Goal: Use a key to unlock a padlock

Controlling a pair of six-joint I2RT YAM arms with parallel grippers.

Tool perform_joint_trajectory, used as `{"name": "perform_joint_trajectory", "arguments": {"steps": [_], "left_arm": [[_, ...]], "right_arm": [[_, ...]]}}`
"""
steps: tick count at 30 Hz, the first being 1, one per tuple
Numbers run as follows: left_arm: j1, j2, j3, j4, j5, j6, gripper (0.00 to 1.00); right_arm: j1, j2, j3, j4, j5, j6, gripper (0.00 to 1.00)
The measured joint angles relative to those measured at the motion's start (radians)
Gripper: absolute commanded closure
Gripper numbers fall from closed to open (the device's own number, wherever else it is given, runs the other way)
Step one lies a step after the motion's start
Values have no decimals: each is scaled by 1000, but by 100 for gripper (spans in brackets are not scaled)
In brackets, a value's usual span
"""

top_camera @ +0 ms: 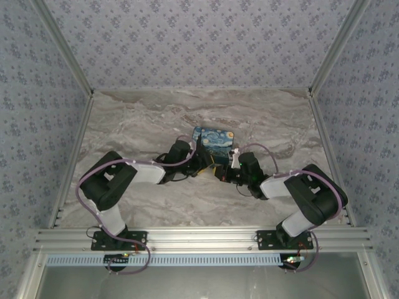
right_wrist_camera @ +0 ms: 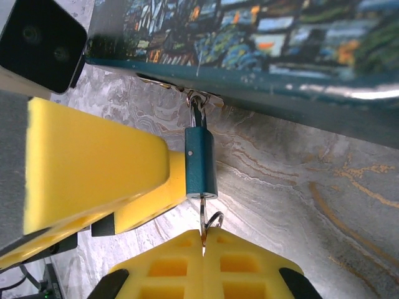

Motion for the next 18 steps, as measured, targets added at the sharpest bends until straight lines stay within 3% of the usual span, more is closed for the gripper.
{"name": "perform_joint_trajectory", "arguments": {"steps": [8,18], "left_arm": [[0,-8,-79,129,-23,-114,47],[-2,56,-97,318,-20,-248,60]], "right_arm": [[0,0,0,0,-7,84,100],[0,0,1,21,-7,168,100]]}}
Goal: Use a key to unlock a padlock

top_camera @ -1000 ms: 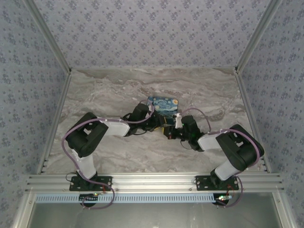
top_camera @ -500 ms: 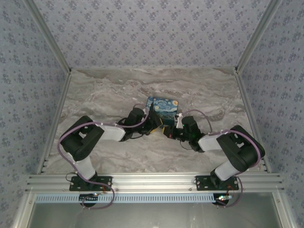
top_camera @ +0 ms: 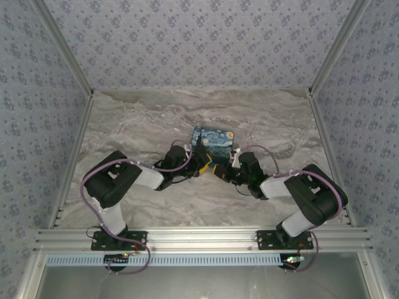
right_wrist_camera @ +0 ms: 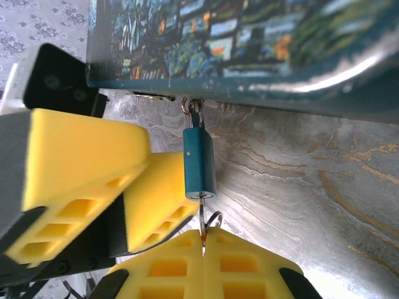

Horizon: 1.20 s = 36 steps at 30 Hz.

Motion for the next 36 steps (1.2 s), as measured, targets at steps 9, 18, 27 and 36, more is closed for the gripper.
{"name": "perform_joint_trajectory", "arguments": {"steps": [9,18,27,36], "left_arm": [[-14,53,0,83,0,-67,72],[-14,69,-8,126,-17,-108,87],[-19,69,-11,141,-23,-116,96],[-19,68,-11,140,-23,-116,98]], "right_arm": [[0,0,2,8,0,49,100],[-5,22,2,47,0,108,97],[-6,-22,3,-23,12,65,66],[-19,-238,113,-430,90,-252,54]]}}
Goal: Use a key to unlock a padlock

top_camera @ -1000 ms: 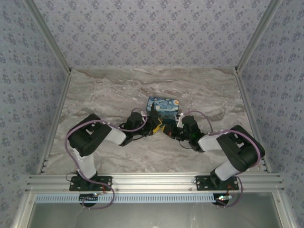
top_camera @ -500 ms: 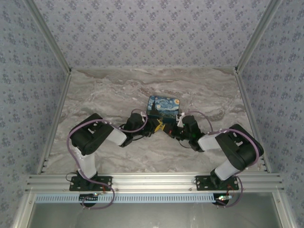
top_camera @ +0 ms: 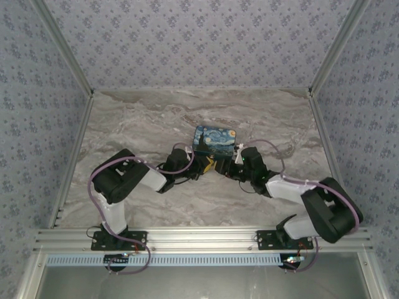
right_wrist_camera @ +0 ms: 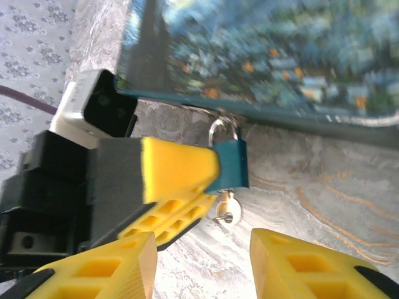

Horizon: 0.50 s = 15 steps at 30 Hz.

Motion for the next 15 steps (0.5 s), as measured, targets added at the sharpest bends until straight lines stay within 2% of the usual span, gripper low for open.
{"name": "perform_joint_trajectory", "arguments": {"steps": [7,11,15], "left_arm": [[2,-26,1,-39,0,-11,99],[3,-47,1,-70,0,-15,99],[8,-73,1,-109,-1,-19,99]], "right_arm": [[69,-203,145,-269,145,-408,49],[132,-306,154,-327,241,-617,33],[175,-415,142,-333,330,-808,12]]}}
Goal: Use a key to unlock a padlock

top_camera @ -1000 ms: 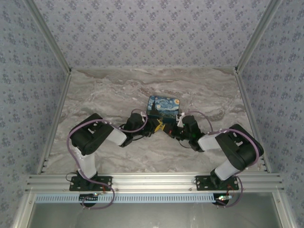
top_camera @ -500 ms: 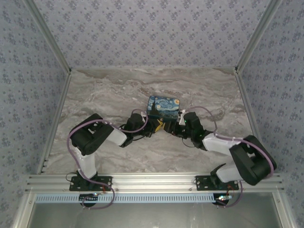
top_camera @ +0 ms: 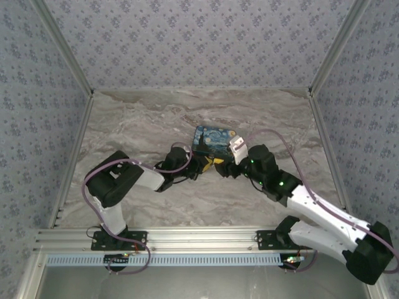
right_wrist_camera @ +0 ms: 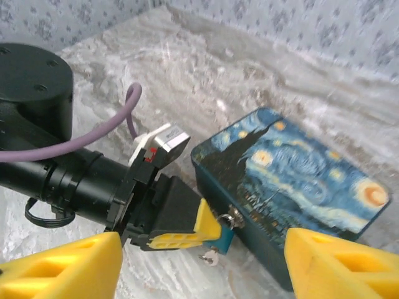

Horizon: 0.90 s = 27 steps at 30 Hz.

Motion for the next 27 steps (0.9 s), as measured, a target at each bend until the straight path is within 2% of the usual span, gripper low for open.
{"name": "perform_joint_trajectory", "arguments": {"steps": [3,7,12,15,21,27], "left_arm": [[1,-17,0,-24,0,-3,100],[2,-35,1,-44,0,-11,100],[2,-35,6,-53,0,-30,100],[2,-35,6,-58,0,-39,100],[2,-35,12,-57,1,-52,100],[2,-35,13,-56,1,-67,100]], "right_arm": [[18,-56,-14,-2,53,-132,8],[101,-80,-51,-3,164,-326,8],[225,-43,-133,23,326,-578,9],[267,17,-178,61,403,-693,10],[269,133,-204,158,446,-771,14],[240,220,-204,229,412,-751,31]]}}
